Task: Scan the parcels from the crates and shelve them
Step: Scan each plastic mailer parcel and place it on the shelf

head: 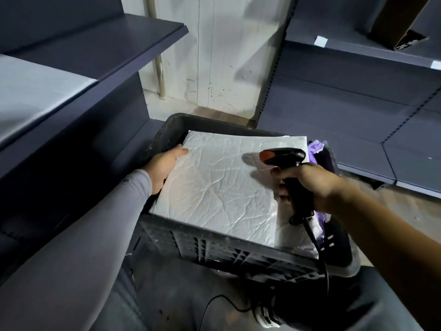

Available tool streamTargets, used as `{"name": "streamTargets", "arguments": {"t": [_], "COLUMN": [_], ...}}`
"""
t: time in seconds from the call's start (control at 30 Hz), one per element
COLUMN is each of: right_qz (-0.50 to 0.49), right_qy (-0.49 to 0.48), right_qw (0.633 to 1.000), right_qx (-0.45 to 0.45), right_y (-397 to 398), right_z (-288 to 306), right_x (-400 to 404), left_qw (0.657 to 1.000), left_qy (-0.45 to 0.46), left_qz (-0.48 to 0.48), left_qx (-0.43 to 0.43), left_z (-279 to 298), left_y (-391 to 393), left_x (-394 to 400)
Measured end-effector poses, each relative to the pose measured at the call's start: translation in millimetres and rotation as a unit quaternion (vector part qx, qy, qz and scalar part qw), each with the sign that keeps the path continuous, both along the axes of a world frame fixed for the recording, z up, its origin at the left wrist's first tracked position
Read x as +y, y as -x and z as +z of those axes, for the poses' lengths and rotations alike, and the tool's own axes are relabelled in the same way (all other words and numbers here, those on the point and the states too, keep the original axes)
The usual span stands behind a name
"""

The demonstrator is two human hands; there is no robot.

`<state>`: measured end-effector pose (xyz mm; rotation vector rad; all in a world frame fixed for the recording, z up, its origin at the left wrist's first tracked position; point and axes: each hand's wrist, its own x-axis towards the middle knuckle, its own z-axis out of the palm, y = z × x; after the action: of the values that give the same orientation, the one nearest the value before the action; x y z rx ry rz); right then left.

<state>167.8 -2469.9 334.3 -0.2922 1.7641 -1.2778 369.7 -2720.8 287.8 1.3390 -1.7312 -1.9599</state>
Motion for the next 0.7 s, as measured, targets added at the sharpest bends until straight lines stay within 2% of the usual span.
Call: {"name": "streamTargets", "arguments": {"t": [0.23, 0.43, 0.7], "right_qz": [-0.018, 0.009, 0.016], "right_qy": [0.009, 0.040, 0.070], "right_qw": [1.000, 0.999, 0.997], "right_qx": [0.000, -0.019, 0.038], "right_y": [-4.1, -10.4, -10.5], "right_z": [-4.8, 0.9, 8.5], "right_x": [7.3, 7.5, 9.7], "left_qw": [0.998, 1.000, 0.996], "left_qy": [-0.054, -0.016, 0.066], "left_qz": [-0.023, -0.025, 0.040], "left_qx": [-0.001, -0.004, 0.044], "left_z": [-4.7, 1.8, 16.6], "left_y": [-16.9, -22.1, -29.1], "left_x": [-9.6, -6.6, -4.8]}}
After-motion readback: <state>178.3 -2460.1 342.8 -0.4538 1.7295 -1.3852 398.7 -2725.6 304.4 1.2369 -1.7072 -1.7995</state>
